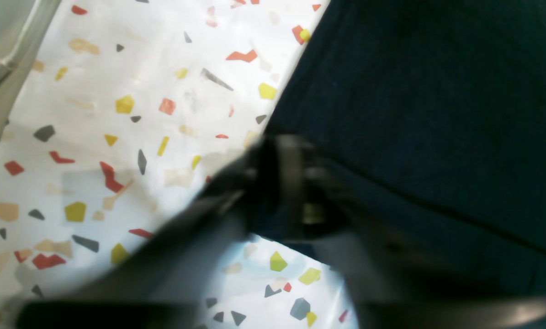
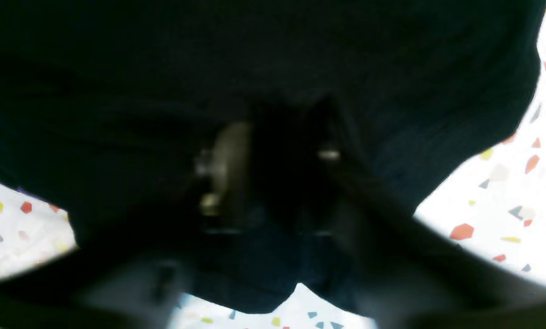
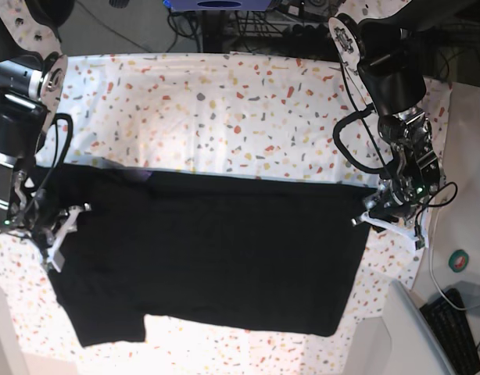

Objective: Layout the t-shirt on the table in an organized manner, then fold the t-shirt properly
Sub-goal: 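Hold the shirt edge with both grippers and pull it taut, then release the shirt and raise both grippers away from it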

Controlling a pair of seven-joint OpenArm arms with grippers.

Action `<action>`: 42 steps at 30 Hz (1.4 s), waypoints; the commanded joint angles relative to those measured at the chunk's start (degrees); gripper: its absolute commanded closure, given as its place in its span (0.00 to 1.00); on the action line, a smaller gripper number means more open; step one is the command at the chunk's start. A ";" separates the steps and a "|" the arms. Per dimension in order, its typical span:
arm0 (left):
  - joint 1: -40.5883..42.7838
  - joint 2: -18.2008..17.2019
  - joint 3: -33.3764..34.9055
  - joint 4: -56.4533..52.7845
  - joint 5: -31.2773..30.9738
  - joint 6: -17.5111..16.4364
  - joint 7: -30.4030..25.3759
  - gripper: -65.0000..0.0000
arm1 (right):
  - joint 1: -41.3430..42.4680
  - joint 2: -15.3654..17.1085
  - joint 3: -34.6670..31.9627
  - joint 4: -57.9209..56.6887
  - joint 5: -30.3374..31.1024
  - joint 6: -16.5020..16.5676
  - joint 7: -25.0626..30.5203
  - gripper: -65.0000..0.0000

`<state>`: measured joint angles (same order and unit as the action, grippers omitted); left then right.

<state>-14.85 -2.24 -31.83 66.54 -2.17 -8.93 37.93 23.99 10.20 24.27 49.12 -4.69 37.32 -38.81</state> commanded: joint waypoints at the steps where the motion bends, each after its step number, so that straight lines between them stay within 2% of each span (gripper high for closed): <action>1: -2.51 -0.62 -0.39 0.84 -0.42 -0.08 -1.49 0.52 | 1.73 0.92 2.94 1.56 0.95 -0.18 1.84 0.51; 2: -3.04 -0.62 -1.88 0.84 -0.42 -0.35 -1.58 0.43 | 1.55 0.75 6.19 2.88 1.92 -0.18 2.98 0.47; 4: -4.44 -0.44 -5.75 1.02 -1.56 -0.43 -1.58 0.31 | 0.41 -0.39 11.73 6.83 4.03 -0.18 3.60 0.47; 6: -4.80 -0.70 -9.35 1.81 -5.96 -0.52 -1.49 0.28 | -2.05 -0.92 14.28 13.69 4.91 -0.18 1.66 0.47; 10: 3.03 -3.61 -11.20 8.84 -17.83 -1.84 -1.14 0.33 | -10.85 -5.23 14.63 31.18 7.55 0.17 -6.07 0.46; 13: 13.58 -5.01 -9.62 14.56 -24.42 -5.01 -1.41 0.40 | -18.49 -10.15 14.72 39.80 11.41 -0.09 -6.78 0.46; 16: 22.63 -5.63 -8.82 18.07 -25.03 -7.73 -1.49 0.50 | -21.13 -12.61 14.98 39.36 13.96 -0.88 -6.78 0.46; 19: 28.79 -5.80 -9.00 19.92 -25.03 -11.69 -2.72 0.63 | -20.34 -14.28 18.85 35.05 14.14 -4.66 -3.61 0.46; 21: 31.95 -6.33 -9.00 20.27 -24.95 -12.83 -6.33 0.75 | -19.81 -14.55 19.82 33.47 14.14 -5.19 -1.50 0.46; 24: 34.24 -6.42 -8.91 19.74 -24.95 -12.92 -9.76 1.00 | -19.20 -14.37 19.82 31.10 13.96 -5.28 -0.89 0.46; 39: 34.41 -6.07 -8.82 19.65 -24.95 -13.01 -10.02 1.00 | -18.93 -10.94 20.34 24.41 13.79 -5.36 2.37 0.46; 42: 34.41 -6.07 -8.82 19.65 -24.95 -13.01 -10.02 1.00 | -18.85 -10.86 20.34 23.54 13.88 -7.65 2.46 0.46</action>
<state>19.66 -7.64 -40.40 85.17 -26.46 -21.50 29.12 4.08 -1.13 44.64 71.85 8.14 29.04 -37.54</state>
